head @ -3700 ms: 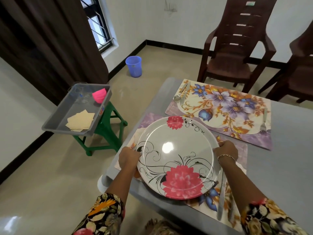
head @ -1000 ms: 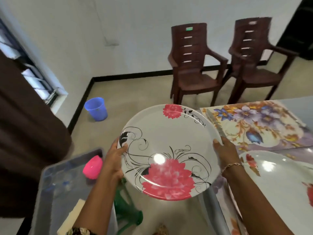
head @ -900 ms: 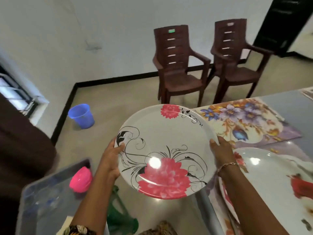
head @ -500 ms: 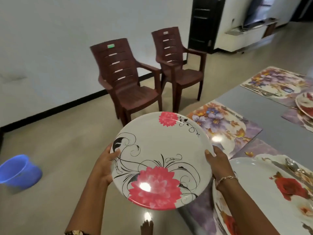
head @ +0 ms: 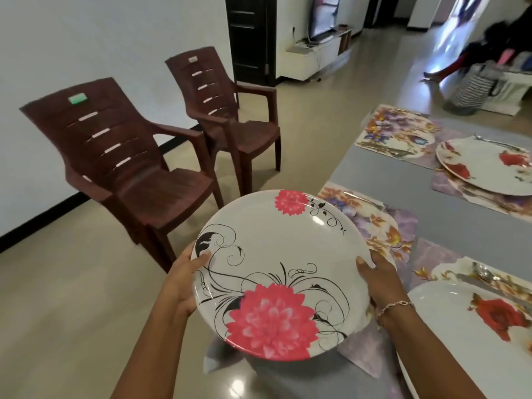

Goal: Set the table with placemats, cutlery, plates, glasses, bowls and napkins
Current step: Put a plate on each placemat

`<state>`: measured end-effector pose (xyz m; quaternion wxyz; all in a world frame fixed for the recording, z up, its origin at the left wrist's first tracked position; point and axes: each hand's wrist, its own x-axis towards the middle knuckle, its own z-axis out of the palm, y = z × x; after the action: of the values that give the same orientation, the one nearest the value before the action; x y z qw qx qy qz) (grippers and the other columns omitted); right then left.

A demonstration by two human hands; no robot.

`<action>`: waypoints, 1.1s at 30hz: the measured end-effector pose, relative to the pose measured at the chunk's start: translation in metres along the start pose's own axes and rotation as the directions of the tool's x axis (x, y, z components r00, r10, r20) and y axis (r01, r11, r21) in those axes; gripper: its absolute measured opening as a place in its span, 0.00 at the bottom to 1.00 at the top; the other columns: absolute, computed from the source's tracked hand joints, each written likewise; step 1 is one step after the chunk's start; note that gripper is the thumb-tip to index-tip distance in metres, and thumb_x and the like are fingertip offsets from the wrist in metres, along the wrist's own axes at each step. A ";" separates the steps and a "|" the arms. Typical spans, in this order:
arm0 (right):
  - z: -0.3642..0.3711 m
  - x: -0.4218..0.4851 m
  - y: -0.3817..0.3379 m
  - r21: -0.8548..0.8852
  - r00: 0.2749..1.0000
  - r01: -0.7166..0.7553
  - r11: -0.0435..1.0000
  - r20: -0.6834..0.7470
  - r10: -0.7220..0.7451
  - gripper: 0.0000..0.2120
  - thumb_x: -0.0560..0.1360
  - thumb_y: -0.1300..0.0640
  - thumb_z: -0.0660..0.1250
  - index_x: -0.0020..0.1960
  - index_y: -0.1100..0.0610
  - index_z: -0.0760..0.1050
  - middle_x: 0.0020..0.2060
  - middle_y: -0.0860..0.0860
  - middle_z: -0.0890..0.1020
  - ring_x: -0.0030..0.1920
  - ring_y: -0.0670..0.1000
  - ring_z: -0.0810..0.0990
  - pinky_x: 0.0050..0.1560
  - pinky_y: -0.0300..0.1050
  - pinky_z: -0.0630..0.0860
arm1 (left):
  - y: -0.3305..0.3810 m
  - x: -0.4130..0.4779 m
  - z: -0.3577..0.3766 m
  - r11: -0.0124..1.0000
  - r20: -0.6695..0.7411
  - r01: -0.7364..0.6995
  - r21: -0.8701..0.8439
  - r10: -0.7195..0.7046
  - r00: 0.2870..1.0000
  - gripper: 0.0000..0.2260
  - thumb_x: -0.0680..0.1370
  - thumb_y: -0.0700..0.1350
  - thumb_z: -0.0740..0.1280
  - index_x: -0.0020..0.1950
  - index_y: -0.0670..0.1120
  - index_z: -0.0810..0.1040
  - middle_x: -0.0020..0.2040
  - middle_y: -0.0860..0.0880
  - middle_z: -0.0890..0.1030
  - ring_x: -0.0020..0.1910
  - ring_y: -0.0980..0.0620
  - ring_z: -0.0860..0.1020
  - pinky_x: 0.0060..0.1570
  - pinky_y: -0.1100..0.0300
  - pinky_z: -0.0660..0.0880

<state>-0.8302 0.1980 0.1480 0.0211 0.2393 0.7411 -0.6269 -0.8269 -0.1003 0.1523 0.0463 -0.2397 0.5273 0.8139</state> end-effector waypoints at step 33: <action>0.171 -0.020 -0.014 0.190 0.583 -0.158 0.969 -0.774 0.247 0.13 0.77 0.61 0.60 0.61 0.61 0.74 0.56 0.57 0.78 0.59 0.59 0.74 0.65 0.53 0.67 | 0.085 0.259 0.059 0.818 0.529 -0.082 0.569 -0.288 0.798 0.09 0.76 0.29 0.61 0.47 0.42 0.76 0.40 0.42 0.79 0.37 0.45 0.77 0.44 0.52 0.75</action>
<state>-0.8640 0.0291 0.1310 -0.2495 0.5752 0.6088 -0.4860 -1.1030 -0.1311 0.1290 0.3240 0.0222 0.6878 0.6492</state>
